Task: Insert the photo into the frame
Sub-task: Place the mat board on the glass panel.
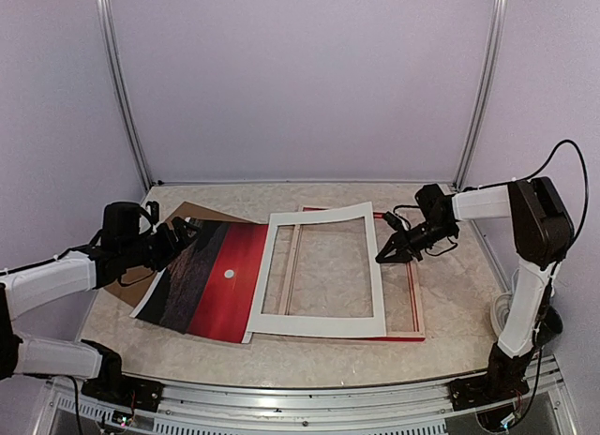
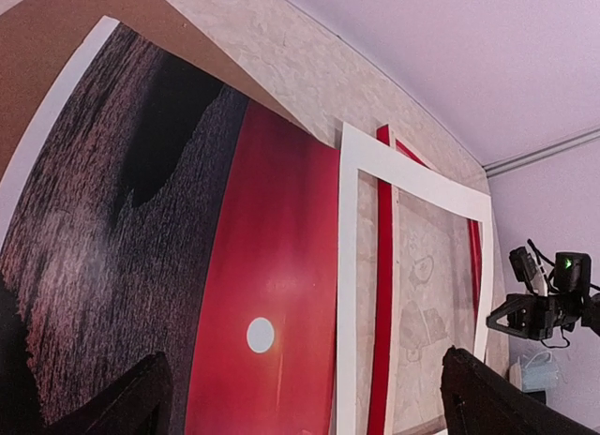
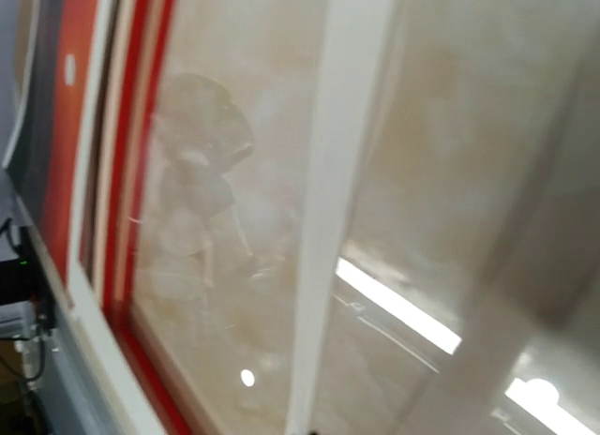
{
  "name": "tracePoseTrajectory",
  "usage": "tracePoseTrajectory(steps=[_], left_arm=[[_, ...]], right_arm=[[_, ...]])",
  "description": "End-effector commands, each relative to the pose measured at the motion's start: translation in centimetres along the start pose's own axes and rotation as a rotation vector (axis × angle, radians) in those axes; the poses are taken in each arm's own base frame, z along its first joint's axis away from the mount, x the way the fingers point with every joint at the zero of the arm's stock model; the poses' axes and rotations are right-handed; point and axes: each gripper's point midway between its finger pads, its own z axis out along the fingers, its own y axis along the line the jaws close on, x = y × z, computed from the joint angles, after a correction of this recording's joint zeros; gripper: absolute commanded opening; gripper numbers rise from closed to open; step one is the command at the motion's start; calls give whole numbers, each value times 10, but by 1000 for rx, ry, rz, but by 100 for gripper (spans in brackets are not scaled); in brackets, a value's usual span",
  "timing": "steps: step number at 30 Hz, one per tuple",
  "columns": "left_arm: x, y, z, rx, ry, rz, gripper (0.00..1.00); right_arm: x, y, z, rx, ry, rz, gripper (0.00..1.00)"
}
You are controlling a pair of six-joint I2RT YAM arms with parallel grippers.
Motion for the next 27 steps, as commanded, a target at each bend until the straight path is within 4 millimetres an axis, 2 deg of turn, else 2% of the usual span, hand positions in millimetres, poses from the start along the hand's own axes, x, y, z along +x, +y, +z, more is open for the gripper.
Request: tracePoseTrajectory(steps=[1, 12, 24, 27], left_arm=[[-1, -6, -5, 50, -10, 11, 98], [1, -9, -7, 71, -3, 8, 98], [5, -7, -9, 73, 7, 3, 98], [5, -9, -9, 77, 5, 1, 98]], right_arm=[[7, -22, -11, 86, 12, 18, 0], [0, -39, -27, 176, -17, 27, 0], [-4, -49, -62, 311, -10, -11, 0], [-3, -49, -65, 321, -11, -21, 0]])
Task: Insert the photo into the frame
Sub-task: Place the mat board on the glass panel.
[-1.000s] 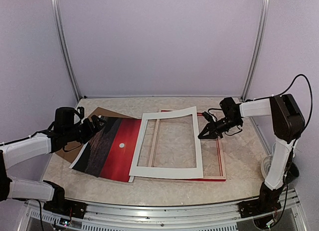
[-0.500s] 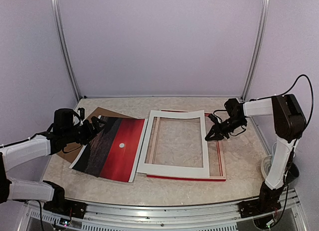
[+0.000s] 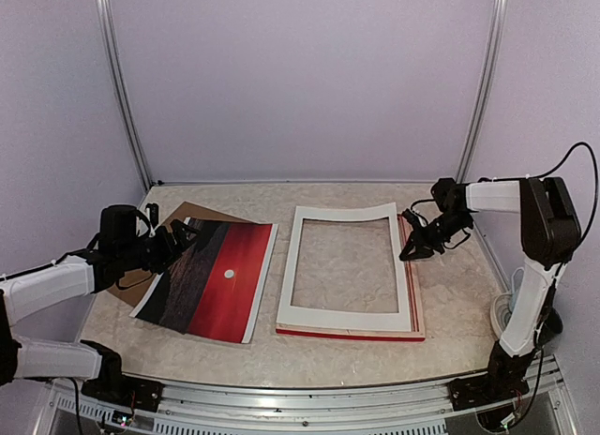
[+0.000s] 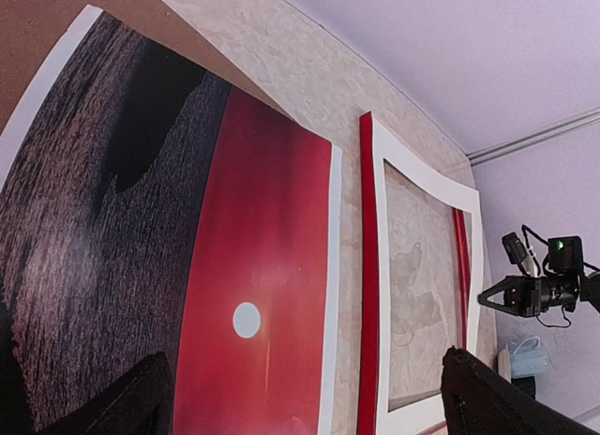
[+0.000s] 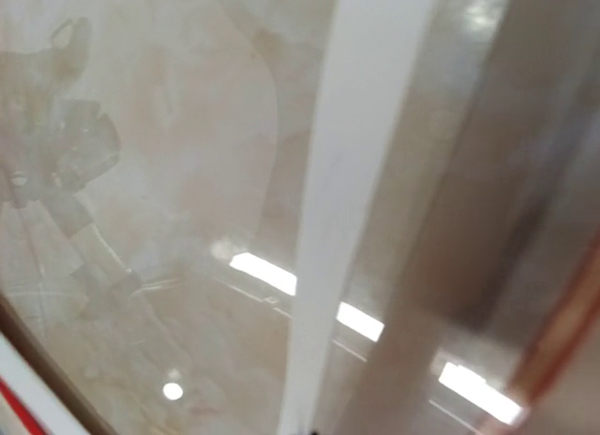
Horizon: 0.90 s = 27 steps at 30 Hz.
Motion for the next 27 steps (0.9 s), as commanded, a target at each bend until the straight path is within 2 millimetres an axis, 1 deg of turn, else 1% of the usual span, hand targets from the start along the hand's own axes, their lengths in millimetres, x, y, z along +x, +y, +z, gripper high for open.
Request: tracePoseTrajectory(steps=[1, 14, 19, 27], left_arm=[[-3, -5, -4, 29, -16, 5, 98], [-1, -10, -4, 47, -1, 2, 98], [-2, -14, -5, 50, 5, 10, 98], [-1, -17, -4, 51, 12, 17, 98]], right_arm=[[-1, -1, -19, 51, -15, -39, 0], [5, -17, -18, 127, 14, -67, 0], [2, -17, -21, 138, 13, -108, 0], [-8, -17, -20, 132, 19, -137, 0]])
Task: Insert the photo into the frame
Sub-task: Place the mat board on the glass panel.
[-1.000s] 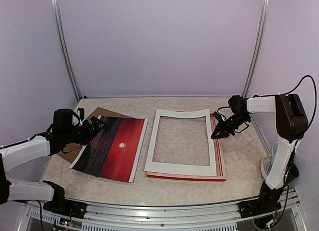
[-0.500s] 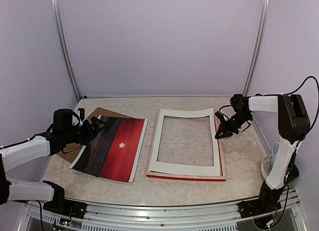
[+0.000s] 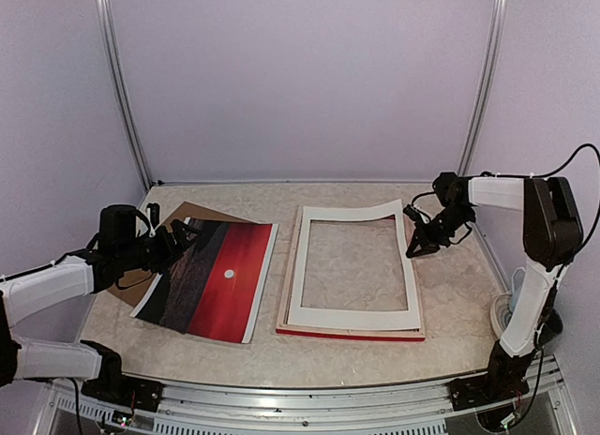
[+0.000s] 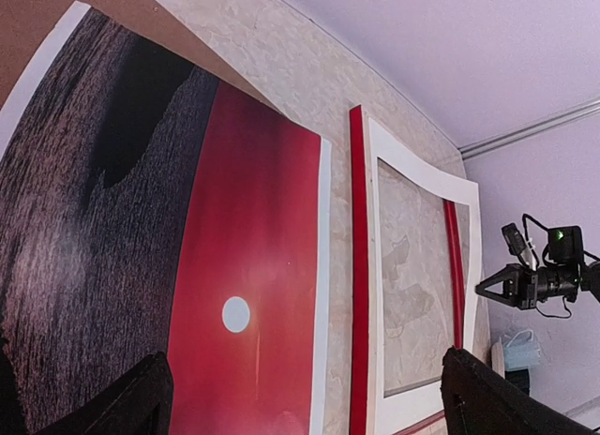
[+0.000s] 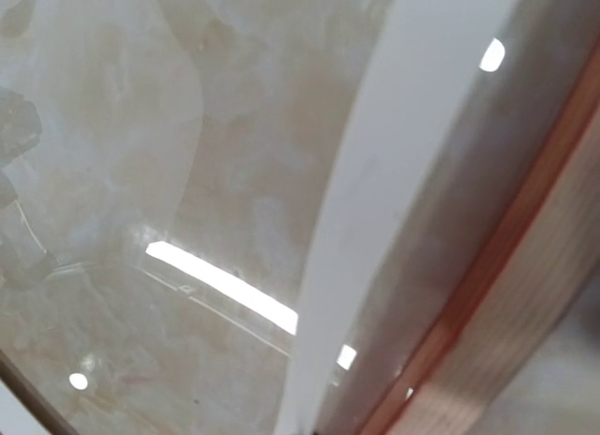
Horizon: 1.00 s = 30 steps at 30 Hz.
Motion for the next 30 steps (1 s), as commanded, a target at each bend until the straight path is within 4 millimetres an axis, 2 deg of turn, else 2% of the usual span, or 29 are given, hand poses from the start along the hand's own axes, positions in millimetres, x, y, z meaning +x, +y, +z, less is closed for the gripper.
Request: tracePoseTrajectory(steps=[1, 9, 17, 24, 30], left_arm=[[-4, -11, -2, 25, -4, 16, 98], [0, -12, 0, 24, 4, 17, 98], [3, -12, 1, 29, 8, 14, 98], [3, -12, 1, 26, 7, 10, 98], [5, -12, -1, 28, 5, 9, 98]], right_arm=[[-7, -6, -4, 11, 3, -24, 0], [-1, 5, 4, -44, 16, -32, 0], [-2, 20, 2, -74, 10, -66, 0], [4, 28, 14, -79, 47, -84, 0], [2, 29, 4, -54, 27, -94, 0]])
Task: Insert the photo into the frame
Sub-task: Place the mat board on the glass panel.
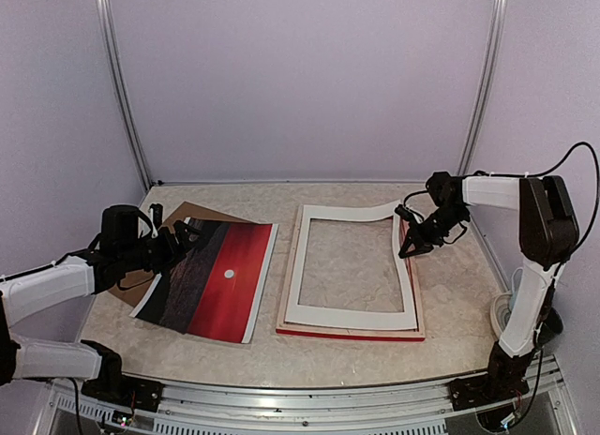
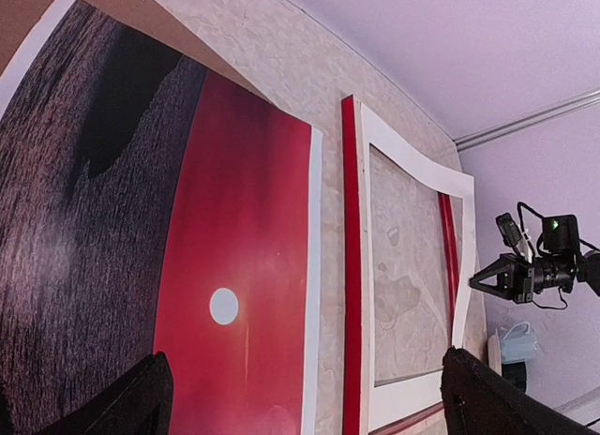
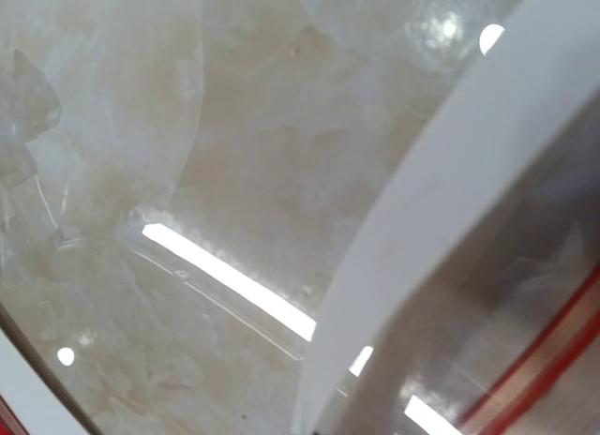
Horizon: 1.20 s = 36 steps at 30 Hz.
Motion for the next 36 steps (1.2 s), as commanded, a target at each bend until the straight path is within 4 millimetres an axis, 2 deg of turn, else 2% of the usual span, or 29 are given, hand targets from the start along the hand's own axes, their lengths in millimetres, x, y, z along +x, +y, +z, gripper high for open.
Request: tracePoseTrajectory(steps=[1, 4, 7, 11, 16, 24, 27, 30, 34, 36], left_arm=[[-2, -5, -3, 11, -14, 4, 98], [-2, -6, -3, 14, -11, 4, 98], [-1, -7, -3, 18, -10, 3, 98], [0, -7, -3, 16, -10, 4, 98], [1, -6, -4, 11, -10, 0, 98], [2, -9, -2, 10, -11, -4, 98], [3, -13, 1, 14, -9, -1, 98], [3, -16, 3, 13, -7, 2, 98], [3, -21, 6, 10, -9, 8, 98], [5, -21, 7, 4, -6, 7, 98]], right_arm=[[6, 8, -5, -4, 8, -11, 0], [8, 6, -5, 9, 9, -8, 0], [6, 1, -8, 47, 8, -2, 22], [-1, -4, -18, 110, -10, -5, 40], [-14, -13, -41, 224, -46, -12, 48], [-27, -11, -58, 270, -99, -33, 51], [-47, -12, -70, 328, -159, -46, 57], [-76, -16, -79, 424, -216, -65, 59], [-115, -18, -76, 537, -280, -42, 60], [-134, -19, -73, 595, -313, -44, 66]])
